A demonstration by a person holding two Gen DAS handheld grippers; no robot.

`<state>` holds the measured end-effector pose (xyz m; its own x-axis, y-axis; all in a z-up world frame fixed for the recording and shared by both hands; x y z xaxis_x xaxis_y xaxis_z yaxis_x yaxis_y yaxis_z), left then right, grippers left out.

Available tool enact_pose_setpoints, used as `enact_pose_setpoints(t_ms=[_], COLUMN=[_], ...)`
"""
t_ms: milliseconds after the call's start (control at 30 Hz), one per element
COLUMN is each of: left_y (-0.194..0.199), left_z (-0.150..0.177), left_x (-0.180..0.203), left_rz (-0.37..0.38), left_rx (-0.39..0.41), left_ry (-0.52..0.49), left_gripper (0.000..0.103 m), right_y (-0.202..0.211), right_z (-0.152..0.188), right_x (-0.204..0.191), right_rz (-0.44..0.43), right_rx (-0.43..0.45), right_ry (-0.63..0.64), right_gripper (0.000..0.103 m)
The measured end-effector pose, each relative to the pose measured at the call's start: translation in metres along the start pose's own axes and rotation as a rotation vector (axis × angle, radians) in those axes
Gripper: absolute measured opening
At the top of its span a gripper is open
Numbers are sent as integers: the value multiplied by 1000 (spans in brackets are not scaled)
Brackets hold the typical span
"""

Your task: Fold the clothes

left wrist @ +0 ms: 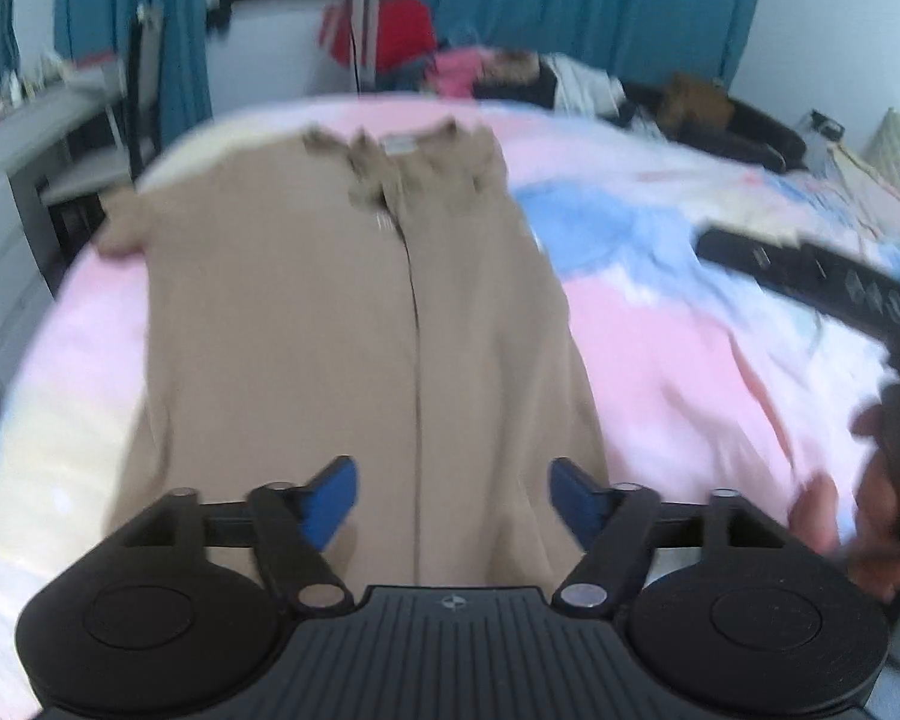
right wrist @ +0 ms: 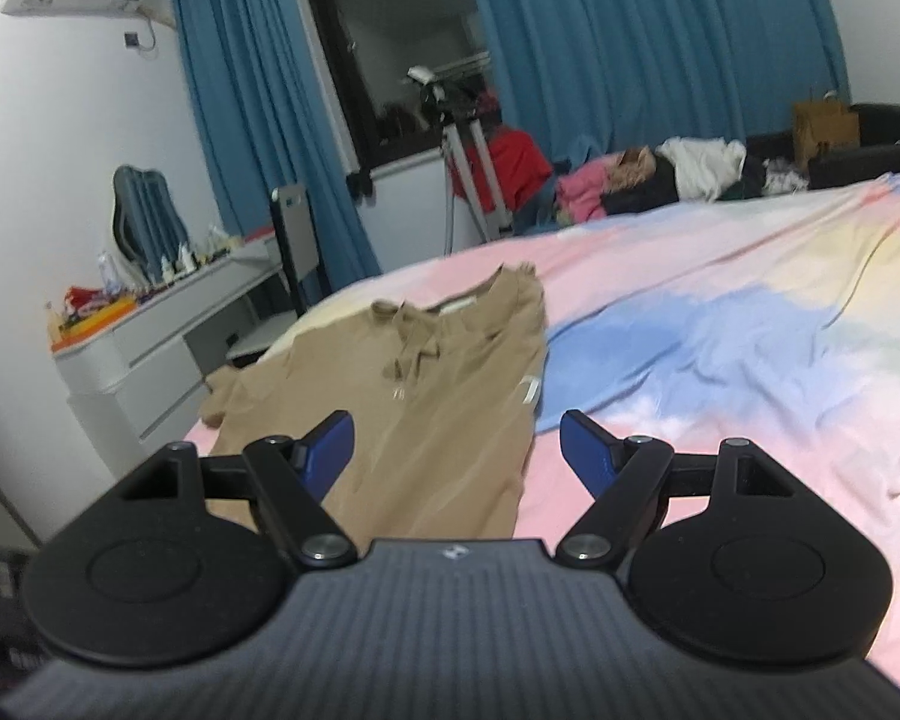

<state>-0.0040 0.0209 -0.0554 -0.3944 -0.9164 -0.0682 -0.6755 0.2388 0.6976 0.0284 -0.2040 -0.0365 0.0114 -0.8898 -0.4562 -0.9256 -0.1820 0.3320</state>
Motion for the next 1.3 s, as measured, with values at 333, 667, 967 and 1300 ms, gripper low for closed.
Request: enact_pose_setpoints(t_ms=[333, 667, 967, 1300], left_y=[-23, -35, 0, 6], left_z=[-50, -36, -27, -4], left_x=[12, -15, -97, -203], left_rz=[-98, -107, -219, -401], left_rx=[152, 148, 194, 265], left_ry=[-40, -18, 83, 282], left_gripper=[103, 103, 103, 103], right_y=[-1, -19, -82, -225], right_z=[-3, 14, 11, 59], right_x=[0, -9, -83, -221], right_rz=[0, 19, -76, -239], right_rx=[36, -4, -107, -240], right_ry=[10, 66, 201, 392], right_gripper=[77, 77, 77, 76])
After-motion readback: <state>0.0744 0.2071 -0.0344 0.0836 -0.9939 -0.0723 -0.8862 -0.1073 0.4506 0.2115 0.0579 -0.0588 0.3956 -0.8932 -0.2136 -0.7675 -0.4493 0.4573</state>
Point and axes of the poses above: each gripper's, at about its wrist camera, not at the fingertips, and y roughly against the way its jaws point, x to its right, z to its underside, the point moved 9 cm from there along -y, roughly the way its jaws point, and after that the axes turned 10 degrees about -y, right-handed, at the moved point
